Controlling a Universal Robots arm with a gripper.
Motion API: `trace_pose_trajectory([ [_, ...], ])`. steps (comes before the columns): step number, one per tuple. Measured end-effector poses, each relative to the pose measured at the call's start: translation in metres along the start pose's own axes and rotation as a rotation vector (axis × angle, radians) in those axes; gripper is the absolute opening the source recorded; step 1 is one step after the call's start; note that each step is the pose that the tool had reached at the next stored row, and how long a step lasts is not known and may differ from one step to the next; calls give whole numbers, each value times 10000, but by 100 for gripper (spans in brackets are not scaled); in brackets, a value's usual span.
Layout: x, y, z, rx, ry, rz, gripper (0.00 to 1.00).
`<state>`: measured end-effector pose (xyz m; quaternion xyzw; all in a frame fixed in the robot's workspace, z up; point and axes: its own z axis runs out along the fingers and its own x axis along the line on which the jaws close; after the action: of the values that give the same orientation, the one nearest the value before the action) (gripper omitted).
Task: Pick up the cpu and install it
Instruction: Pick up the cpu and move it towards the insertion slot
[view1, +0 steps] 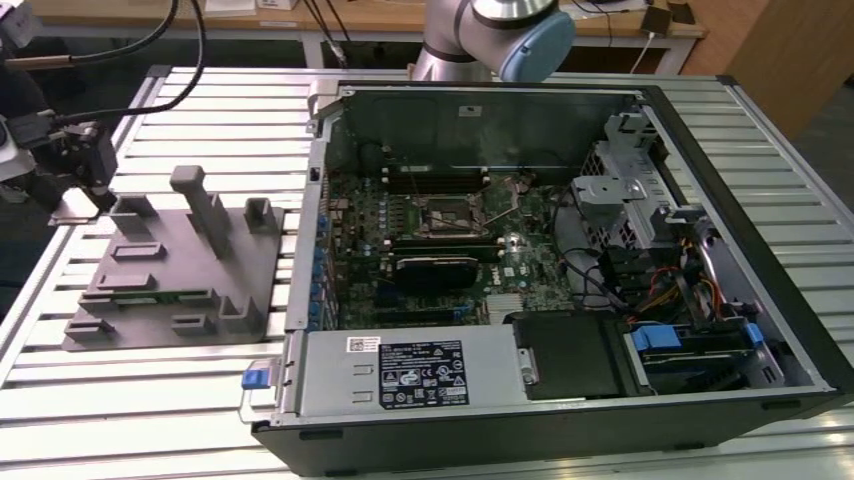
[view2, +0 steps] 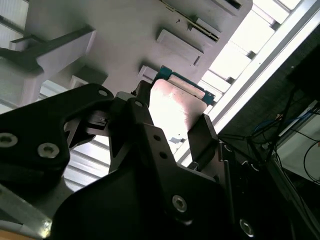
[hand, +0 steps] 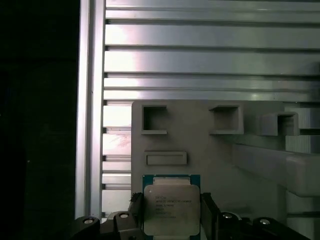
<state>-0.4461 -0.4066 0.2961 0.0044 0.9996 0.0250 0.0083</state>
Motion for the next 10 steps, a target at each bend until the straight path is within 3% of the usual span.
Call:
trace_pose_trajectory([
  [1,-3,8,-158,1,-1,0,54],
  [10,-7,21,-416,1,-5,0,54],
])
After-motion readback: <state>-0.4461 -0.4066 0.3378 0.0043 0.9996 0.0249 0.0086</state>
